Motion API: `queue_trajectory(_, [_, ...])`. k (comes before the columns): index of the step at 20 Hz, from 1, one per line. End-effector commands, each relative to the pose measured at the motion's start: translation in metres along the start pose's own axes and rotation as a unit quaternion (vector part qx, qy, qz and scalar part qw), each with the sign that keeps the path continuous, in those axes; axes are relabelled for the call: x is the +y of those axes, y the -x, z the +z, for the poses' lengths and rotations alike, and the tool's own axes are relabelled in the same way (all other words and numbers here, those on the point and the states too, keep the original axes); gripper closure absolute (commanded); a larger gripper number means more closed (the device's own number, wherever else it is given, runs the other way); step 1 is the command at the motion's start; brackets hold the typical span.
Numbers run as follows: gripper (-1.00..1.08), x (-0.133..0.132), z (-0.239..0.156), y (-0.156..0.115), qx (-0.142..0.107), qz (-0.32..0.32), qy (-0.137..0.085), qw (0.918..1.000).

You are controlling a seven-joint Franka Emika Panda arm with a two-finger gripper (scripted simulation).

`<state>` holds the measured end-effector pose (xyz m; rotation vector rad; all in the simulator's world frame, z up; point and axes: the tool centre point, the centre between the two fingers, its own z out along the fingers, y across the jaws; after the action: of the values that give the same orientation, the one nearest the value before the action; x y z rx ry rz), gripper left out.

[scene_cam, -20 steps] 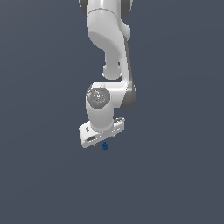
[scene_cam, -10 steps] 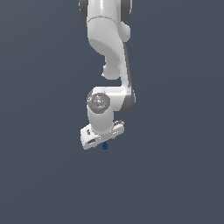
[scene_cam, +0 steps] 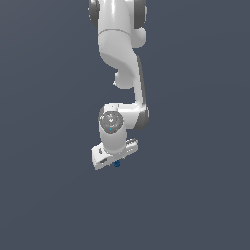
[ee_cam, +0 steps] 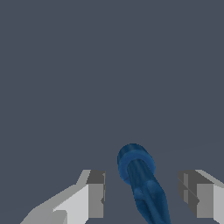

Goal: Pick up the object and move it to a goal position.

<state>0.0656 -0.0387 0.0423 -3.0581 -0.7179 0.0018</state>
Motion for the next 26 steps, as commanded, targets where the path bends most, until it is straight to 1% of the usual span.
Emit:
queue_trajectory(1, [1.08, 0.000, 0.000, -0.001, 0.001, 0.000, 0.000, 1.0000])
queue_trajectory(11, [1.08, 0.000, 0.000, -0.001, 0.001, 0.000, 0.000, 1.0000])
queue_trajectory(15, [1.08, -0.010, 0.000, -0.005, 0.001, 0.000, 0.000, 1.0000])
queue_trajectory(20, [1.08, -0.040, -0.001, -0.019, 0.001, 0.000, 0.000, 1.0000])
queue_trajectory(26, [1.08, -0.101, -0.001, -0.048, 0.001, 0.000, 0.000, 1.0000])
